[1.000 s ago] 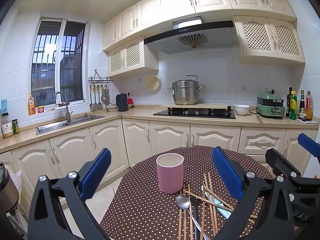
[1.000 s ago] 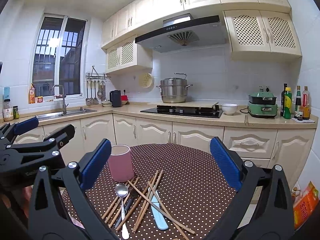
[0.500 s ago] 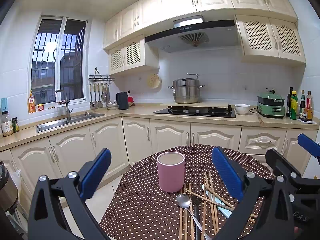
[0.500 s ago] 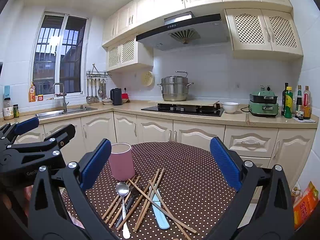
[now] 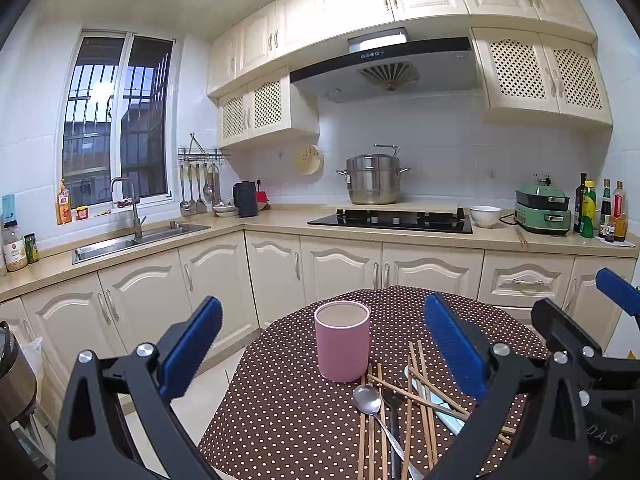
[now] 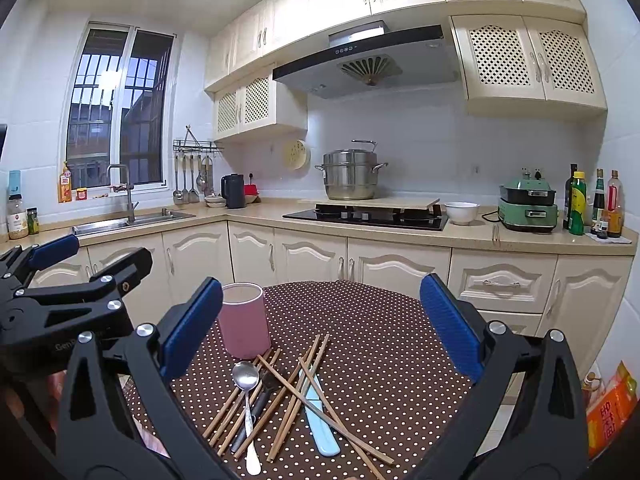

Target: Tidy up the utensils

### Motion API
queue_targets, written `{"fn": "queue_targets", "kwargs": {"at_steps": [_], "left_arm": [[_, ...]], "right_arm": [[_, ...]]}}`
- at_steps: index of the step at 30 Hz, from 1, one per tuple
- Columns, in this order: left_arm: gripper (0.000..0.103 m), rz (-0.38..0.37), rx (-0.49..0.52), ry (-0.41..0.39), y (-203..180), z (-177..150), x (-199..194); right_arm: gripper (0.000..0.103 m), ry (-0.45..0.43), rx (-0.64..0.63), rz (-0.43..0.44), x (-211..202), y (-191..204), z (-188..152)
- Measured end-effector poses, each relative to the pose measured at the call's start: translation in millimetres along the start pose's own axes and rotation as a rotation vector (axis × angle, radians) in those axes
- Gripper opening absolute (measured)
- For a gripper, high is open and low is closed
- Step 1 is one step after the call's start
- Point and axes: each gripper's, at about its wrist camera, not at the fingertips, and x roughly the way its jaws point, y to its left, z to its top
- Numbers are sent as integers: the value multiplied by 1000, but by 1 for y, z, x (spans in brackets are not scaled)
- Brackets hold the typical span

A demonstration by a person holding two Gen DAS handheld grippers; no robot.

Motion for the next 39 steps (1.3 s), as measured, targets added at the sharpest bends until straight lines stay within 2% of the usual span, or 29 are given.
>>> {"fn": "queue_targets", "kwargs": {"at_steps": [25, 39], "left_arm": [[99, 10, 4, -3, 2, -4, -12], [99, 16, -2, 35, 7, -2, -19]], "right_arm": [[97, 3, 0, 4, -8, 1, 2], [97, 38, 3, 8, -13, 1, 2]]}}
